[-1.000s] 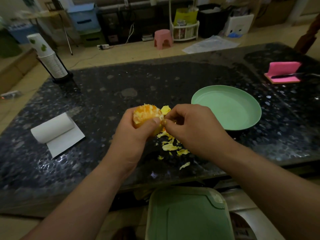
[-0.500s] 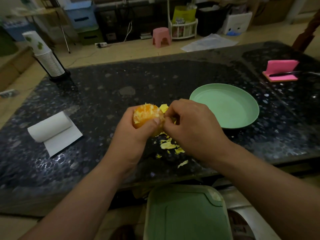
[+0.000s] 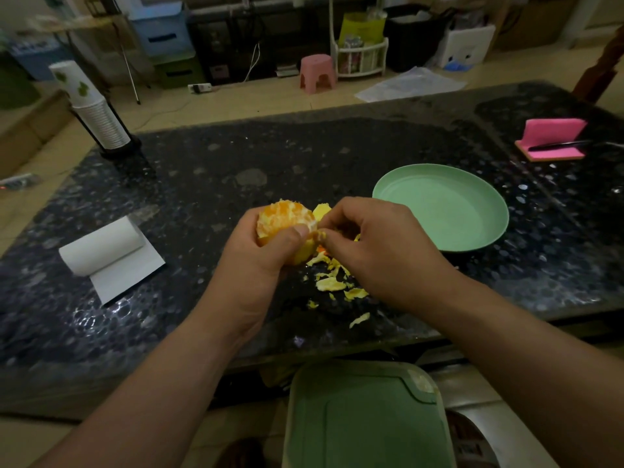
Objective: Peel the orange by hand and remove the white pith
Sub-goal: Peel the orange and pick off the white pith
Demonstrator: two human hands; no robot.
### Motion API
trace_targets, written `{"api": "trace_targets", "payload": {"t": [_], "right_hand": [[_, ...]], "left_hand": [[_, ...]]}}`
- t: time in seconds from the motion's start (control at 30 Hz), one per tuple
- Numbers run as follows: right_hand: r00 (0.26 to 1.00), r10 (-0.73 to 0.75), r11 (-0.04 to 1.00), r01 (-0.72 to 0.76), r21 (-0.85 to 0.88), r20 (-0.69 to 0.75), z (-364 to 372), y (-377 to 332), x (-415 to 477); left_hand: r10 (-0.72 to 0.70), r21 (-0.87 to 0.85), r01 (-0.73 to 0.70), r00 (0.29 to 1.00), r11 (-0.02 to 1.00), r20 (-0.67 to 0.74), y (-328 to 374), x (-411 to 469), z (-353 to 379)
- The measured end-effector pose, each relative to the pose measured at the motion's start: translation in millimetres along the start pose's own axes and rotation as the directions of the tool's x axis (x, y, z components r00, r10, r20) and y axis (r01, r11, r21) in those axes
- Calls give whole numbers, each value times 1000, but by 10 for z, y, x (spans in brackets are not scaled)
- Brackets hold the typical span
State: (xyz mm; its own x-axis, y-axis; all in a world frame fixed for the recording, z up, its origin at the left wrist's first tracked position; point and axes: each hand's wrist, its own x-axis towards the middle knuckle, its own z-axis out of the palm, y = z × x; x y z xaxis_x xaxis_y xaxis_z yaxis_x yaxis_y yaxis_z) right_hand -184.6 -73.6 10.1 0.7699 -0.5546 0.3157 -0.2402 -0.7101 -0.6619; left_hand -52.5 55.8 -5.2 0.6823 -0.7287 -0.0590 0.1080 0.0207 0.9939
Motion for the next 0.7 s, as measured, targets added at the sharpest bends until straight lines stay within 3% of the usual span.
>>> {"api": "trace_targets", "payload": {"t": [0.17,0.3,0.53,0.7], "right_hand": [[998,-11,995,5,-100,-62,43,-38,-34],[994,-8,992,-5,-128,-106,95,-68,-41],[989,-10,997,-1,-74,-151,81,-81,-29],[993,19,999,-14,45,-118,40,-48,-12]], "left_hand": [[131,237,-120,991,964,-28,-27,-34,35],[202,304,-180,978,936,-43,-32,-78,97],[93,174,-85,995,981,-42,-16,-49,65],[-4,-36,4,1000,999,13,15,-14,21]]}}
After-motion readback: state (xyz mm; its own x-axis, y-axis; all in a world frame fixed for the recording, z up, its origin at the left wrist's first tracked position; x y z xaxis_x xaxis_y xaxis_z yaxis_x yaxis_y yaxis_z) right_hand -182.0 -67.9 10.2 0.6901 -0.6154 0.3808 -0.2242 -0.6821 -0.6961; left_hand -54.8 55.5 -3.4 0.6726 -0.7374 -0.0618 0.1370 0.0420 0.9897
